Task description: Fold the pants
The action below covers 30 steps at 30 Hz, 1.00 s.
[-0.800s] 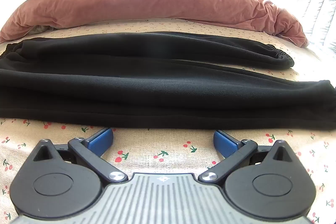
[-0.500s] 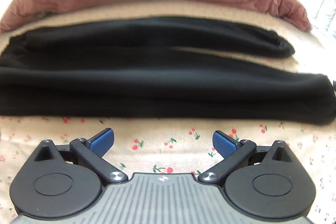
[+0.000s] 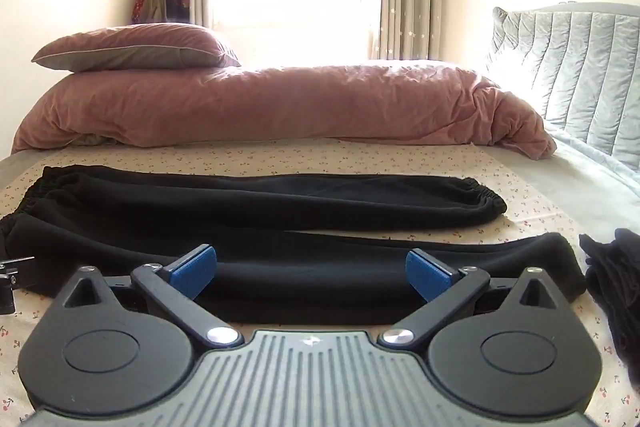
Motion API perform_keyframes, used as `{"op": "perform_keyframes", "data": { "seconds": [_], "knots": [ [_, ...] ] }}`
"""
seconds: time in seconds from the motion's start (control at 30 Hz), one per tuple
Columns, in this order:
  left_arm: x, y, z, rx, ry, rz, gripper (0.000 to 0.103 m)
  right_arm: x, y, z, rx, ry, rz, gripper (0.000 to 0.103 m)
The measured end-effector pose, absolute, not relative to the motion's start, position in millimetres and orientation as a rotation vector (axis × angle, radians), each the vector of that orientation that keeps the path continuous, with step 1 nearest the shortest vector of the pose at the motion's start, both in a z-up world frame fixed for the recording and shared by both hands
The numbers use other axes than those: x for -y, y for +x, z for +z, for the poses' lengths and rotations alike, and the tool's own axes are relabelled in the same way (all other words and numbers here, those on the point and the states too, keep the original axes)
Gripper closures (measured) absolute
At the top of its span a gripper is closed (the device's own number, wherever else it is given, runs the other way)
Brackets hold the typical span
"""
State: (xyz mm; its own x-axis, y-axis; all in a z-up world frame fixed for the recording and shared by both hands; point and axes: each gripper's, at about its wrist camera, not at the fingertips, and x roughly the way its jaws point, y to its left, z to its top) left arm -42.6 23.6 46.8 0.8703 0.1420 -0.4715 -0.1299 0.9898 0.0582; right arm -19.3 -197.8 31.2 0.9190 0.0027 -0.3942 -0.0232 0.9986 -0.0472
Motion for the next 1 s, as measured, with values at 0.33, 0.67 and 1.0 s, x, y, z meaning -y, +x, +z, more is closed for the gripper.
{"op": "perform_keyframes", "data": {
  "seconds": [0.33, 0.67, 1.0],
  "knots": [
    [-23, -41, 50, -0.513, 0.028, 0.118, 0.0, 188, -30, 31, -0.335, -0.168, -0.013, 0.004],
    [-99, -3, 36, -0.695, -0.225, 0.119, 0.0, 210, -24, 25, -0.376, -0.135, -0.076, 0.004],
    [-233, 40, 0, -0.8, -0.526, 0.318, 0.012, 391, 30, -26, -0.736, 0.621, -0.376, 0.055]
  ]
}}
